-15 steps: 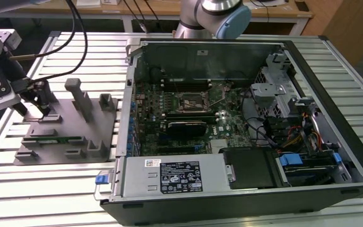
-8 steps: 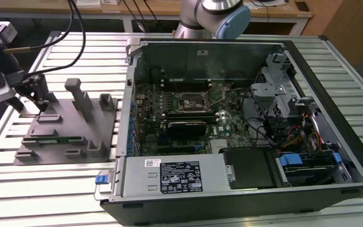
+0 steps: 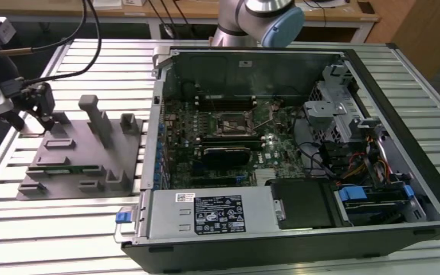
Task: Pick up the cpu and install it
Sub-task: 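Pick up the cpu and move it towards the insertion slot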
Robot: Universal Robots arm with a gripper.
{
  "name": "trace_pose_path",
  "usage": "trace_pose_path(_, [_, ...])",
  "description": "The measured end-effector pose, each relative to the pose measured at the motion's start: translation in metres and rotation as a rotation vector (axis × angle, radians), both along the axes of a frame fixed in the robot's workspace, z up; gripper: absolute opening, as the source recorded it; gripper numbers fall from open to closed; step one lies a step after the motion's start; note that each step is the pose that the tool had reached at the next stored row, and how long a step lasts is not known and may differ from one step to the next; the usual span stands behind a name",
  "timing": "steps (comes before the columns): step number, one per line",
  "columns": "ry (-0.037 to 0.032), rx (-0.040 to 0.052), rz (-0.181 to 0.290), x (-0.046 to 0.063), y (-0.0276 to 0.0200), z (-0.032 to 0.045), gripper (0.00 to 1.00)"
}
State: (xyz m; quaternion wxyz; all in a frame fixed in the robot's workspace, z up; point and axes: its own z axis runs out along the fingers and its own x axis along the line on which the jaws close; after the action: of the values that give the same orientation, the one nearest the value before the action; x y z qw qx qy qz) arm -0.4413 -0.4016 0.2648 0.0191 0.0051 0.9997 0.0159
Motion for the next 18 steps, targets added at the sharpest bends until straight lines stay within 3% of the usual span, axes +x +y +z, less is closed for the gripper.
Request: trace_pose_path(18, [0.0001, -0.0001, 0.0, 0.0, 0.0002, 0.0365, 0.54])
